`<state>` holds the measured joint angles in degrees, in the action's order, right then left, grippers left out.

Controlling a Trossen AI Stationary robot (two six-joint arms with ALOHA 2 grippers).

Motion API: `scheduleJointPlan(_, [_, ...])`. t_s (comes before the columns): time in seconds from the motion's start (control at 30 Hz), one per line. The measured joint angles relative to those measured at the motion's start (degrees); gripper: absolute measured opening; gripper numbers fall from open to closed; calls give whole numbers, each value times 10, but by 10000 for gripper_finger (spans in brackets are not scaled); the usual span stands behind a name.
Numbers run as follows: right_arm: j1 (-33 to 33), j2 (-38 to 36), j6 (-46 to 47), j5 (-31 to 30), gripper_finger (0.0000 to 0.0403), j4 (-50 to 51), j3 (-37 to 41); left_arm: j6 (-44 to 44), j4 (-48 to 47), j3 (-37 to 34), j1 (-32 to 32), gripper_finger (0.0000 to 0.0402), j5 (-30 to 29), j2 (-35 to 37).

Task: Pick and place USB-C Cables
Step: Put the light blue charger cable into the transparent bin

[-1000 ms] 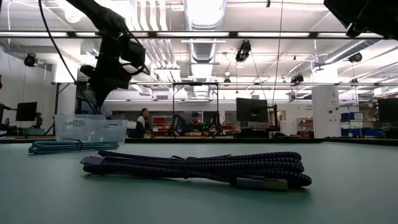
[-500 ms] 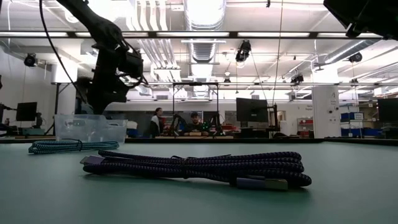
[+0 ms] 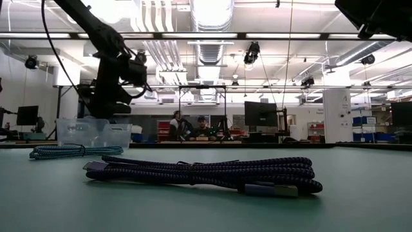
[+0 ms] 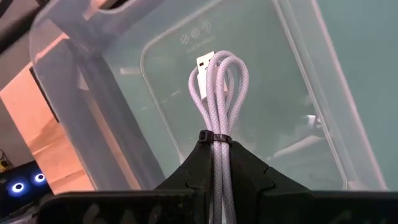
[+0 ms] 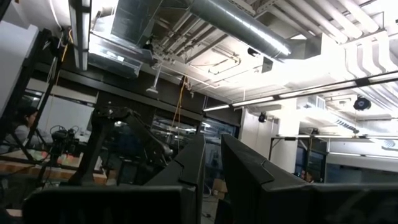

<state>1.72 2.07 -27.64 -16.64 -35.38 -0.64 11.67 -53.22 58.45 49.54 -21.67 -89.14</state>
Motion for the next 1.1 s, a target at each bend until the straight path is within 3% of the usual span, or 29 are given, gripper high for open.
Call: scheduleJointPlan(1.1, [0, 0, 1, 0, 43, 2, 0, 0, 52, -10, 0, 18, 0, 0])
